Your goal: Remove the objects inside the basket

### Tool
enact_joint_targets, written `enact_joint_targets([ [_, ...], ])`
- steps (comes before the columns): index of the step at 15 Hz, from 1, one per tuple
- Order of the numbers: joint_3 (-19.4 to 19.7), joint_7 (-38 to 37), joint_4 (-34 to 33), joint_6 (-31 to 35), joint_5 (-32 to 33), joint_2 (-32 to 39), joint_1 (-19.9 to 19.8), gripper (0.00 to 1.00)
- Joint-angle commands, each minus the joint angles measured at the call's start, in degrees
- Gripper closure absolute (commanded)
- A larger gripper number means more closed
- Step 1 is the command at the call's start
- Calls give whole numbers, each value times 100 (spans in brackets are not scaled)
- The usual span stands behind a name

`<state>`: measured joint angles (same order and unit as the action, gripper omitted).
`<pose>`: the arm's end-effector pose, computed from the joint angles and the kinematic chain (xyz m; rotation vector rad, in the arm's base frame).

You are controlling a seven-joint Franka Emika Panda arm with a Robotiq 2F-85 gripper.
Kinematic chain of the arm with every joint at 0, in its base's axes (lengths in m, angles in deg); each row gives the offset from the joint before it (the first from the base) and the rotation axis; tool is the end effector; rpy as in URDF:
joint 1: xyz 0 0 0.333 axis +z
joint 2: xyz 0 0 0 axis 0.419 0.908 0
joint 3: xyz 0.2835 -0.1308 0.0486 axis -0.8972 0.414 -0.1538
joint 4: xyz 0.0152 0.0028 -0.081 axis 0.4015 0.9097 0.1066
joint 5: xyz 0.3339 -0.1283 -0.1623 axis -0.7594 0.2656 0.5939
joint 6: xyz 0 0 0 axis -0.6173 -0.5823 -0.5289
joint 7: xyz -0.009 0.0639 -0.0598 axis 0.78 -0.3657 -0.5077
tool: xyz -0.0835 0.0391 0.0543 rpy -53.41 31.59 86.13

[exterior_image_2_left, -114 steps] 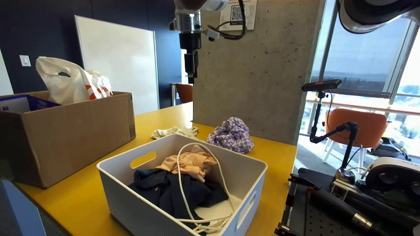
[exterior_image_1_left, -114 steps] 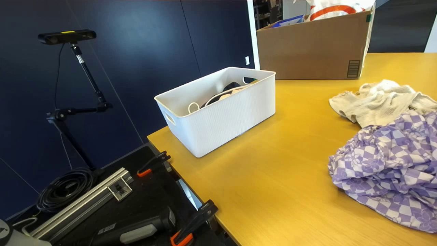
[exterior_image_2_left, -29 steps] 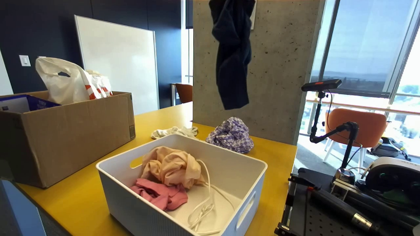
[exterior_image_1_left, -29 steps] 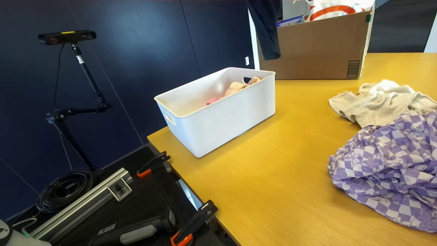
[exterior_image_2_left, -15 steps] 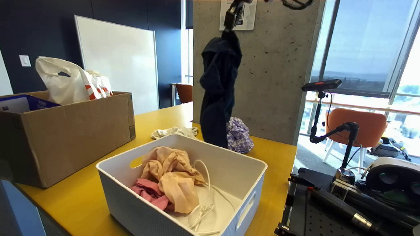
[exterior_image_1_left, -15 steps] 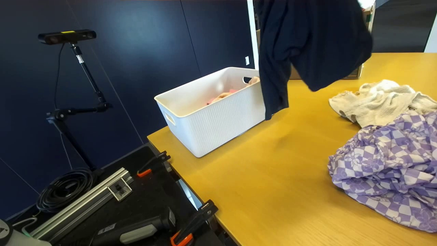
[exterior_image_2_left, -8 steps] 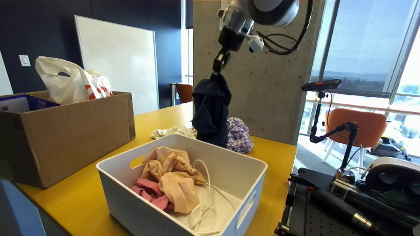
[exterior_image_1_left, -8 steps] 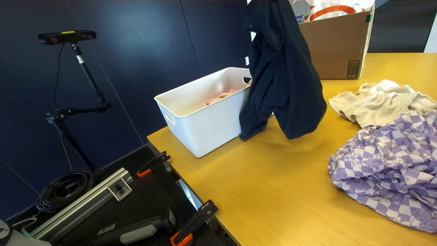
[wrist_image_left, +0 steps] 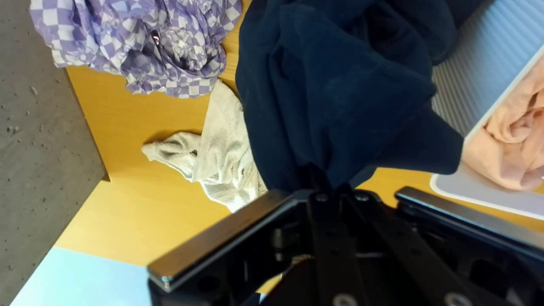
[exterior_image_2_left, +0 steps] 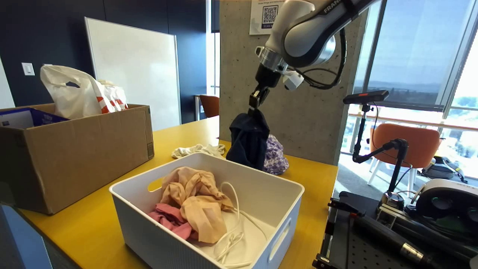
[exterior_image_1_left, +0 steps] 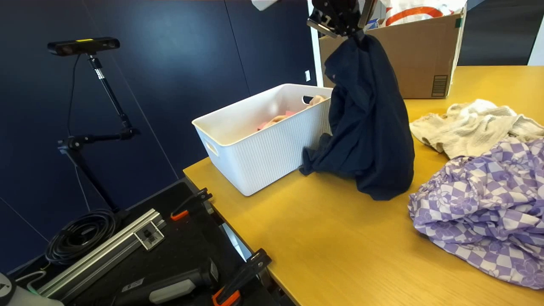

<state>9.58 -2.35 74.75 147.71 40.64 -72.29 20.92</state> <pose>0.6018 -0.0709 0.3965 2.8968 0.2803 0.6445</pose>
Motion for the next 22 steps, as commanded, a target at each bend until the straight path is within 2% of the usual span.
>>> enact_joint_targets([
  [1, -14, -98, -292, 222, -139, 525, -77, 99],
  [5, -309, -8, -724, 236, -439, 1282, -75, 99],
  [10, -664, 107, -1040, 291, -828, 2201, -276, 99],
  [16, -726, 19, -1458, 225, -864, 3075, -398, 99],
  [17, -712, -5, -1426, 214, -851, 3016, -417, 71],
  [19, -745, 84, -1203, 261, -869, 2746, -562, 64],
  [22, -744, 152, -811, 49, -903, 2017, -764, 43],
])
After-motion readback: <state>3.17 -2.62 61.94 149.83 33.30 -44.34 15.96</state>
